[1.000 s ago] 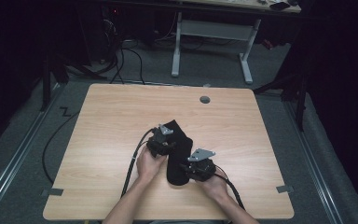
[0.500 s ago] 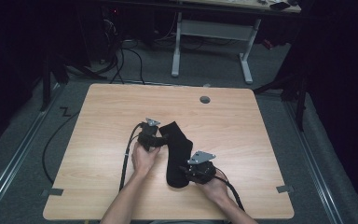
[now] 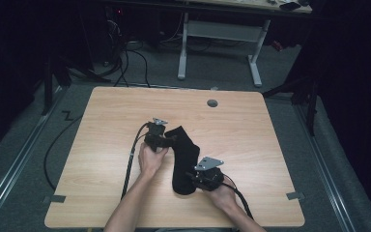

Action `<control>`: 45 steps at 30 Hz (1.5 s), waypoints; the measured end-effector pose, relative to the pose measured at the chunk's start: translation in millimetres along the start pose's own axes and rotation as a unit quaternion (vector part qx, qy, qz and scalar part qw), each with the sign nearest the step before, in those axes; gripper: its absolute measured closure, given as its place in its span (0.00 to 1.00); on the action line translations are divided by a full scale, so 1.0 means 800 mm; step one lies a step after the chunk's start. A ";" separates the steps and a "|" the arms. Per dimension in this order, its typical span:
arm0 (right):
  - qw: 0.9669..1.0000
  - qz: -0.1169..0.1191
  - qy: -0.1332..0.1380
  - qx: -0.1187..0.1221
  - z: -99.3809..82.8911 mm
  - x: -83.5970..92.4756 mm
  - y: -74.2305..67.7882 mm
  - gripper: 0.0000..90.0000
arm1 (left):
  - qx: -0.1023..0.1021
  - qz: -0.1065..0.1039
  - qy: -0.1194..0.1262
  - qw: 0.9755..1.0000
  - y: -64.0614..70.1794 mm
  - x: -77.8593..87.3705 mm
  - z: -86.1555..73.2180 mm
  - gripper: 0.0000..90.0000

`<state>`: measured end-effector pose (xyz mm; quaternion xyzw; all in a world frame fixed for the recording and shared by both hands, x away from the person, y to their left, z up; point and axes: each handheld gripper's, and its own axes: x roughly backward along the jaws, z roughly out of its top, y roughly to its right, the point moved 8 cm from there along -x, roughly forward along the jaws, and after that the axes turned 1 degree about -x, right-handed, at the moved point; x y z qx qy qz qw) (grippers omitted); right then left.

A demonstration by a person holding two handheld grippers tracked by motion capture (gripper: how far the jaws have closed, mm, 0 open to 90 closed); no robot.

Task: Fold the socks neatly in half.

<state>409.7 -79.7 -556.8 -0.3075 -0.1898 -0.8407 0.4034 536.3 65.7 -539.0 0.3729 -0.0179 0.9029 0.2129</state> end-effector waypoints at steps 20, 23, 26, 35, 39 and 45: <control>1.000 0.008 -0.008 -0.004 0.001 -0.001 0.001 0.67 | -0.049 -0.004 -0.054 0.997 0.003 -0.022 0.007 0.74; 1.000 0.010 -0.011 -0.002 0.002 -0.002 0.003 0.67 | -0.050 -0.014 -0.068 0.996 0.007 -0.025 0.011 0.83; 1.000 0.009 -0.011 -0.002 0.002 -0.002 0.002 0.67 | -0.040 -0.031 -0.070 0.996 0.006 -0.022 0.010 0.86; 1.000 0.002 -0.010 -0.003 0.004 0.001 0.002 0.68 | -0.053 -0.078 -0.009 0.996 0.018 0.012 0.030 0.88; 0.998 0.015 0.029 -0.044 0.020 0.012 0.018 0.89 | -0.062 -0.096 0.015 0.993 0.027 0.028 0.036 0.88; 0.997 0.003 0.022 -0.068 0.041 -0.007 0.034 0.96 | -0.067 -0.118 0.029 0.990 0.035 0.037 0.038 0.88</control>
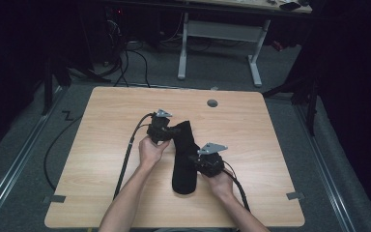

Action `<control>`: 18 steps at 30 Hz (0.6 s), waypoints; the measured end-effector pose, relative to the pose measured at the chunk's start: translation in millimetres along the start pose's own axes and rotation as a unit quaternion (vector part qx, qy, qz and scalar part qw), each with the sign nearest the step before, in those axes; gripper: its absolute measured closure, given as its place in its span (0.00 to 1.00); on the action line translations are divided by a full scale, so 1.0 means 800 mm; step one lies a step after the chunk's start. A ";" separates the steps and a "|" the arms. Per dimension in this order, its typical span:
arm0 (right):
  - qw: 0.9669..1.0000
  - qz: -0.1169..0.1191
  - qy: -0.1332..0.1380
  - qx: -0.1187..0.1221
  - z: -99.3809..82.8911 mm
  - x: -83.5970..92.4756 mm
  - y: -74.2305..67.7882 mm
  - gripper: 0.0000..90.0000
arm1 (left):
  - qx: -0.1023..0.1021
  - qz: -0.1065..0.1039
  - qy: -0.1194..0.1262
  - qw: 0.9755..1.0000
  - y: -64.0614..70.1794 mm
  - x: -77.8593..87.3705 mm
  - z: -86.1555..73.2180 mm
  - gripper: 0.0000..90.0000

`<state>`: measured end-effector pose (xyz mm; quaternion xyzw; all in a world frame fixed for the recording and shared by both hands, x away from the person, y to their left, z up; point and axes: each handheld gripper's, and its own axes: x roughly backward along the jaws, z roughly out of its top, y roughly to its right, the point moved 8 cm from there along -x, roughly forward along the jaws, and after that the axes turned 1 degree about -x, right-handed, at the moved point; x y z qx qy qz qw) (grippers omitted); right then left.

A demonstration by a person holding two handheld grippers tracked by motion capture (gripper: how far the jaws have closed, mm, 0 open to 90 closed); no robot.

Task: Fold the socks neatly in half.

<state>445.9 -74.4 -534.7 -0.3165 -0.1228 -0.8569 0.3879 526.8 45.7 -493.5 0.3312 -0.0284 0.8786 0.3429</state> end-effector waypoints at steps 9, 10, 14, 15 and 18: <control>0.999 -0.014 -0.035 0.012 0.002 -0.040 0.002 0.90 | -0.020 -0.044 0.027 0.998 0.019 0.026 0.004 0.88; 0.999 -0.016 -0.033 0.012 0.002 -0.041 0.003 0.89 | -0.019 -0.052 0.033 0.998 0.020 0.030 0.004 0.88; 0.999 -0.026 -0.022 0.008 0.006 -0.047 0.013 0.89 | -0.027 -0.060 0.031 0.997 0.023 0.039 -0.003 0.88; 0.999 -0.029 -0.026 0.010 0.008 -0.049 0.015 0.89 | -0.027 -0.061 0.032 0.997 0.024 0.040 -0.003 0.88; 0.998 -0.043 -0.038 0.017 0.015 -0.055 0.022 0.86 | -0.037 -0.061 0.031 0.997 0.023 0.041 -0.005 0.88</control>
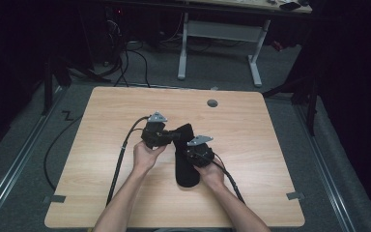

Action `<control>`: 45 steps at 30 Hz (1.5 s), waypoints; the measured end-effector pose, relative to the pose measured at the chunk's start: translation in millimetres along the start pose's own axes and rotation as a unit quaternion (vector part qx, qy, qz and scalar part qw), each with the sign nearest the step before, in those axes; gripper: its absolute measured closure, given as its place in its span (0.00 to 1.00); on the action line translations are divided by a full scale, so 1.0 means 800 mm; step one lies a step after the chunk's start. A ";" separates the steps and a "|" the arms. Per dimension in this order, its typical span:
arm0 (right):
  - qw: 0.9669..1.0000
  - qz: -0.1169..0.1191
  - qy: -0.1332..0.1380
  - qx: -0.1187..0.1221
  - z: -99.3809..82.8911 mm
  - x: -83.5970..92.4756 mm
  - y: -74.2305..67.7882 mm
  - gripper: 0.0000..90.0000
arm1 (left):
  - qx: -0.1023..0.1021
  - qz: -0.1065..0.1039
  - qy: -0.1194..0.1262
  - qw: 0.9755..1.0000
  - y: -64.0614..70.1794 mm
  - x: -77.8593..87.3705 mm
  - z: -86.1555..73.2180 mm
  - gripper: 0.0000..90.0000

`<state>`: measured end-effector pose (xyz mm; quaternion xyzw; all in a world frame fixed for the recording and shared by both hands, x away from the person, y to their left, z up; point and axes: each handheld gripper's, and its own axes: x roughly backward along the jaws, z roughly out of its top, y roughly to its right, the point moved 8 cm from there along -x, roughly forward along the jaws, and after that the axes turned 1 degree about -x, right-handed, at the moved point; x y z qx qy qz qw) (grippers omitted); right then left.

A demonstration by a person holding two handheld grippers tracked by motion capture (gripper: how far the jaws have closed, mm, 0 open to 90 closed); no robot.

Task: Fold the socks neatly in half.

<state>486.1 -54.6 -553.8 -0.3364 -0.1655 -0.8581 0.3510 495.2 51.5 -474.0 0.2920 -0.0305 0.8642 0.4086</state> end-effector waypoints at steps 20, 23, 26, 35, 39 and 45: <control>0.998 0.052 0.006 0.030 -0.052 0.052 -0.024 0.67 | -0.027 0.007 -0.008 1.000 0.006 -0.010 -0.005 0.89; 0.999 0.034 0.013 0.026 -0.046 0.045 -0.026 0.67 | -0.040 0.008 -0.016 0.999 0.012 -0.010 -0.006 0.89; 0.999 0.024 0.018 0.015 -0.043 0.040 -0.023 0.68 | -0.053 0.004 -0.020 0.998 0.022 -0.006 -0.015 0.89; 1.000 0.013 0.015 0.009 -0.034 0.032 -0.020 0.68 | -0.070 0.006 -0.043 0.997 0.036 -0.009 -0.053 0.88; 0.999 0.024 0.034 0.006 -0.030 0.044 -0.025 0.66 | -0.069 0.009 -0.049 0.996 0.035 -0.013 -0.061 0.88; 0.997 0.060 0.051 0.025 -0.037 0.077 -0.042 0.65 | -0.069 0.011 -0.051 0.996 0.032 -0.017 -0.065 0.88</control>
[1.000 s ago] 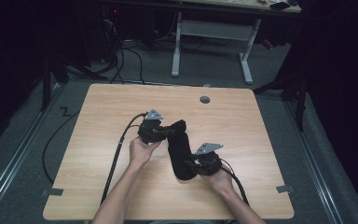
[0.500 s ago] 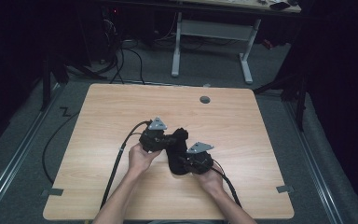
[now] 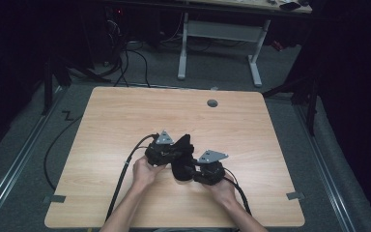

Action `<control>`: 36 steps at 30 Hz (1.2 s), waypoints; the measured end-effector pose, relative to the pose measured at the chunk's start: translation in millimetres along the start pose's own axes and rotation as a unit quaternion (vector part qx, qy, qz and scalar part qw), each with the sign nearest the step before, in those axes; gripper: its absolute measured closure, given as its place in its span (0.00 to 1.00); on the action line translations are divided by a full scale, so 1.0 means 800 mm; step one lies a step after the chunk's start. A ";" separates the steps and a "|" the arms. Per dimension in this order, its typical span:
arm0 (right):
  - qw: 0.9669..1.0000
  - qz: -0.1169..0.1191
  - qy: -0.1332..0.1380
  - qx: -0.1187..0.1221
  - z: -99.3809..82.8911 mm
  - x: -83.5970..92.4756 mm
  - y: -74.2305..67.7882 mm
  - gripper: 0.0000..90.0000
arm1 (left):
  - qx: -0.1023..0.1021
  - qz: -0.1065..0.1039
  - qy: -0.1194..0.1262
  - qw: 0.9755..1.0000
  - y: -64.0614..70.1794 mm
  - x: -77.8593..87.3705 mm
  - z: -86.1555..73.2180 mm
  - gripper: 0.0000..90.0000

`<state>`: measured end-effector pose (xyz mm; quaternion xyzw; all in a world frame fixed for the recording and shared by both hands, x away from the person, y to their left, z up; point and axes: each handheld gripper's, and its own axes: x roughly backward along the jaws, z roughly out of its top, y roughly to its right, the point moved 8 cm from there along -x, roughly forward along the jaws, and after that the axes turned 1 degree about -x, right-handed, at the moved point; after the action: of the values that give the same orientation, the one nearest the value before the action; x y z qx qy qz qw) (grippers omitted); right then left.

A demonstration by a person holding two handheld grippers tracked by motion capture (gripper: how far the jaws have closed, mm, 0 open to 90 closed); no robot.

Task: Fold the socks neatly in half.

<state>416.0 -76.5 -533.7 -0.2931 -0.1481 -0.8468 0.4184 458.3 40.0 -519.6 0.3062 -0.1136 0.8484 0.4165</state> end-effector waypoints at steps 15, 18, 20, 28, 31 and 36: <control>0.999 -0.034 -0.033 -0.007 -0.009 -0.037 0.006 0.66 | -0.023 0.004 -0.018 1.000 0.022 0.006 -0.022 0.87; 0.999 -0.034 -0.030 -0.007 -0.008 -0.037 0.006 0.66 | -0.017 0.005 -0.019 1.000 0.022 0.004 -0.027 0.84; 0.999 -0.035 -0.030 -0.006 -0.008 -0.037 0.006 0.66 | -0.015 0.005 -0.015 1.000 0.024 0.006 -0.026 0.81; 0.999 -0.027 -0.023 -0.002 -0.010 -0.016 0.001 0.62 | -0.006 -0.005 0.002 1.000 0.041 0.024 -0.023 0.60; 0.999 -0.021 -0.027 -0.005 -0.014 0.001 0.001 0.62 | -0.003 -0.006 0.004 1.000 0.045 0.028 -0.026 0.55; 1.000 -0.019 0.002 -0.007 -0.006 0.032 0.007 0.67 | 0.010 0.008 0.011 1.000 0.050 0.033 -0.029 0.52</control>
<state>406.3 -98.1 -521.6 -0.2912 -0.1470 -0.8562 0.4007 404.8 42.0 -519.4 0.3001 -0.1025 0.8561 0.4081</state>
